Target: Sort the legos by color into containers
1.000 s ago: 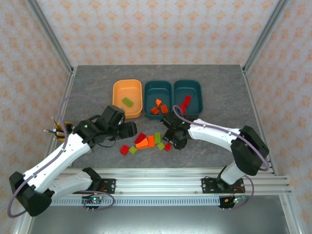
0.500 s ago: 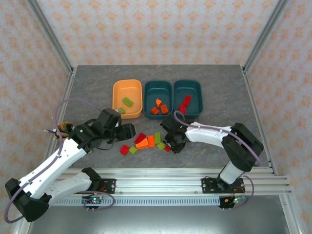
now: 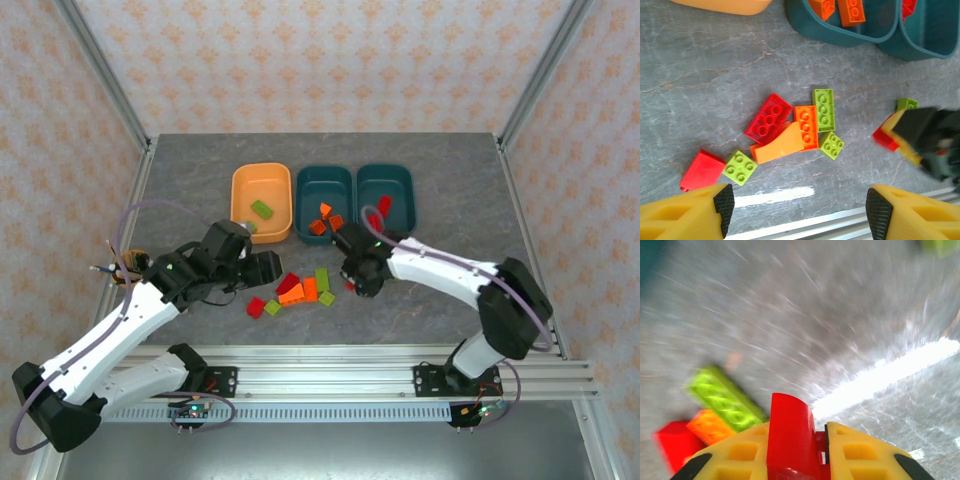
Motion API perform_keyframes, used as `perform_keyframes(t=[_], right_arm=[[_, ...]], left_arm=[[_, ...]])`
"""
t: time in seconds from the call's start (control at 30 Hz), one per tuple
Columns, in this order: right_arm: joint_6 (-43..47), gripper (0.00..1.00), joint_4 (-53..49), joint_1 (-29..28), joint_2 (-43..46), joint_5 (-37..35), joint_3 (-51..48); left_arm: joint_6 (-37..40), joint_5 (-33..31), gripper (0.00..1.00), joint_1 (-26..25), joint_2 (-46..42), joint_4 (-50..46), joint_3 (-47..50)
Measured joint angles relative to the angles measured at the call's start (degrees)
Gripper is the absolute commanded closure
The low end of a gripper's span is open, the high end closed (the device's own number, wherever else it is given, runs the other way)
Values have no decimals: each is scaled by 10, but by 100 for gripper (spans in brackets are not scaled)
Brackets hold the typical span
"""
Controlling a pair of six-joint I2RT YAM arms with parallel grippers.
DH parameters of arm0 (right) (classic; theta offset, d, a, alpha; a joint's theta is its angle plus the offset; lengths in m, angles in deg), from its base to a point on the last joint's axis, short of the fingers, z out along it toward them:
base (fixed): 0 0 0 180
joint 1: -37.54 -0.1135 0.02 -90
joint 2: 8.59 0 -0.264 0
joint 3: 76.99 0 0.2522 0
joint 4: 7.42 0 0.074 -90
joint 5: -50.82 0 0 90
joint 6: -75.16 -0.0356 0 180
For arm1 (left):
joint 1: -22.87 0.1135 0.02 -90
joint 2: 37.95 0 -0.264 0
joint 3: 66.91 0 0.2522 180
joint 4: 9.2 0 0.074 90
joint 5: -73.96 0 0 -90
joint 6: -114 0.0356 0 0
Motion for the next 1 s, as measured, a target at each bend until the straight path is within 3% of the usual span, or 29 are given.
perform_keyframes(t=[0.2, 0.37, 0.57, 0.73, 1.0], right_arm=[[156, 86, -75, 133, 40, -76, 110], [283, 86, -110, 214, -63, -96, 206], [362, 85, -123, 247, -216, -91, 294], [384, 81, -131, 258, -294, -82, 322], [399, 52, -137, 261, -333, -64, 352]], left_arm=[[-11, 1, 27, -8, 67, 33, -58], [-12, 1, 27, -18, 130, 67, -115], [-11, -3, 27, -32, 200, 93, -166], [-11, -3, 27, -38, 232, 100, -185], [-11, -3, 27, -46, 247, 106, -190]])
